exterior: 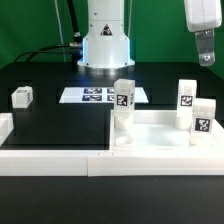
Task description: Assemble square table
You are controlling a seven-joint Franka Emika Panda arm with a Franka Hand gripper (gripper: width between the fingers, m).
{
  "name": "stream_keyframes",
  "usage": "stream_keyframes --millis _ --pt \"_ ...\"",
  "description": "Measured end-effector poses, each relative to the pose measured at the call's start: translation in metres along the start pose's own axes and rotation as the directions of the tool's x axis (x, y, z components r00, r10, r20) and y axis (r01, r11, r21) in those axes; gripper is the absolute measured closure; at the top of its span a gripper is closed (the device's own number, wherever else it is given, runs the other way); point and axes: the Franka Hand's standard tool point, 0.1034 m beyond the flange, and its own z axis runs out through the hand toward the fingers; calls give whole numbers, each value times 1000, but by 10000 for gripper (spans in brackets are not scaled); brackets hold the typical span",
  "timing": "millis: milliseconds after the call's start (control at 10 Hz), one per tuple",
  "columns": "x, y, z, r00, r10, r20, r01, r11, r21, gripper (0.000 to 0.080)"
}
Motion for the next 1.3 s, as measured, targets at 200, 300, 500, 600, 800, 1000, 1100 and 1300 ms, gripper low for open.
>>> stream_keyframes --millis 200,300,500,600,800,1000,1100,1300 --pt "0 0 0 1000 -3 0 3 1000 -1 151" --pt "0 0 0 1000 -4 0 4 1000 -1 151" --pt "0 0 1 1000 -5 0 5 1000 -1 151" --pt "-1 1 1 1000 -6 0 6 1000 -1 151" --pt "-1 1 1 1000 -6 0 6 1000 -1 151" --pt "2 1 0 998 -69 0 69 998 3 151" --pt "16 10 -3 993 -117 -4 117 993 16 151" --pt "50 30 -12 947 -321 -15 321 947 4 151"
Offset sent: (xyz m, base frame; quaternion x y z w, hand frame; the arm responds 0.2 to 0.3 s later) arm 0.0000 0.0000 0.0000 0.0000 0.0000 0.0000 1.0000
